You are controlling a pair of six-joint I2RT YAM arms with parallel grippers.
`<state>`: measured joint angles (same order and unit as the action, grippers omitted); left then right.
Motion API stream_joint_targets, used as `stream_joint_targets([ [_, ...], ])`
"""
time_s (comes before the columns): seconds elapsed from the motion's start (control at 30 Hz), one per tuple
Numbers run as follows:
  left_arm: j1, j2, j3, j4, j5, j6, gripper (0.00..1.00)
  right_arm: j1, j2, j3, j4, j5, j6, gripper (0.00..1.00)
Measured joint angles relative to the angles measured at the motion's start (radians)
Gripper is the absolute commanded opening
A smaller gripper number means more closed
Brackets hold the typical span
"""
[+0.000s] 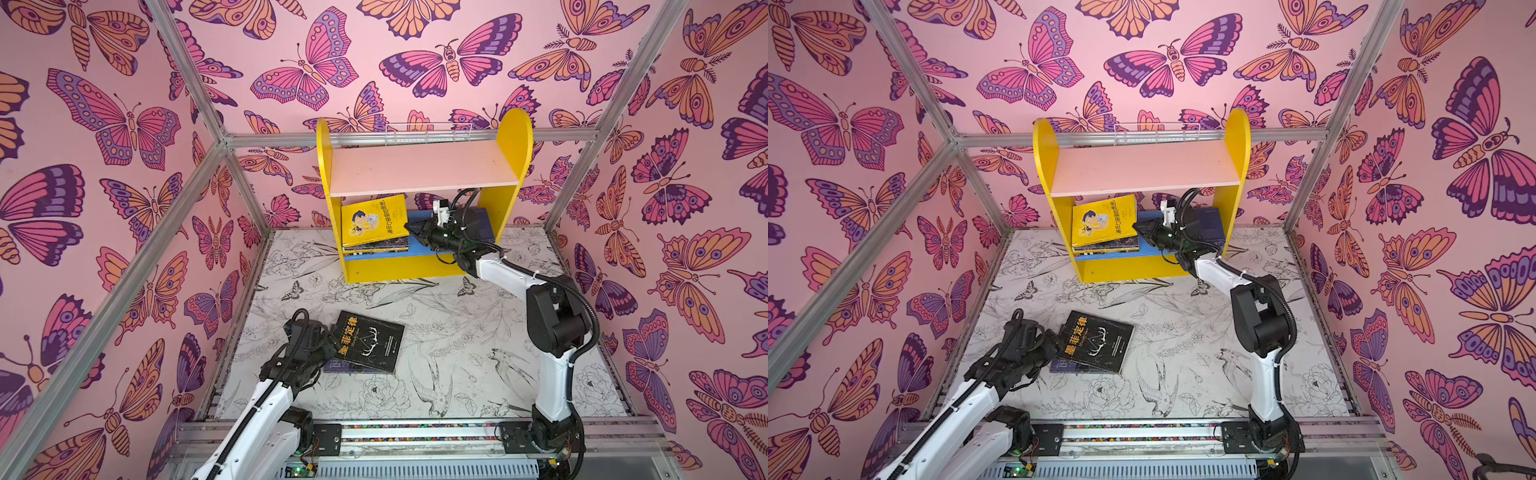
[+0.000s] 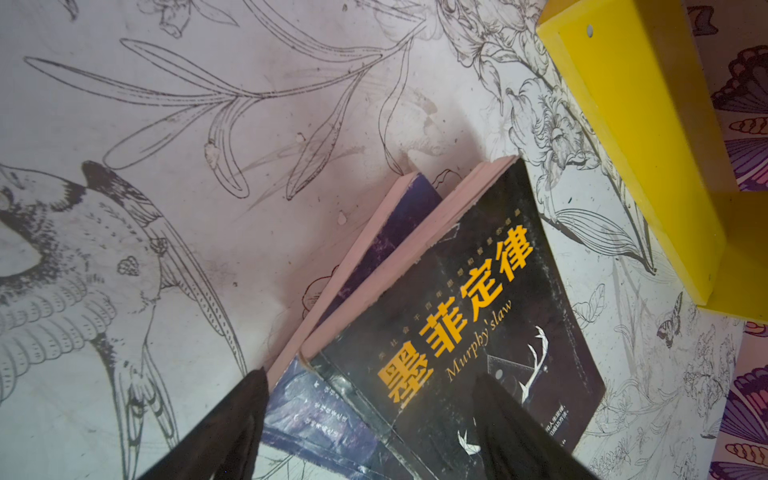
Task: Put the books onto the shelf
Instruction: 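Carry the yellow book onto the blue shelf with the right gripper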
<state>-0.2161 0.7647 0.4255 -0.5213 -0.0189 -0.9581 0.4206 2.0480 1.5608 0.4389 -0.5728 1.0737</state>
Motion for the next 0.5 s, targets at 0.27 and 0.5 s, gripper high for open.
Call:
stream_joint_targets([
  [0.27, 0.0, -0.005, -0.008, 0.0, 0.0, 0.0, 0.8, 0.001, 0.025, 0.01, -0.025, -0.011, 0.008, 0.0],
  [0.5, 0.0, 0.009, -0.008, 0.0, 0.0, 0.007, 0.8, 0.001, 0.03, 0.053, -0.126, -0.009, -0.02, 0.04],
])
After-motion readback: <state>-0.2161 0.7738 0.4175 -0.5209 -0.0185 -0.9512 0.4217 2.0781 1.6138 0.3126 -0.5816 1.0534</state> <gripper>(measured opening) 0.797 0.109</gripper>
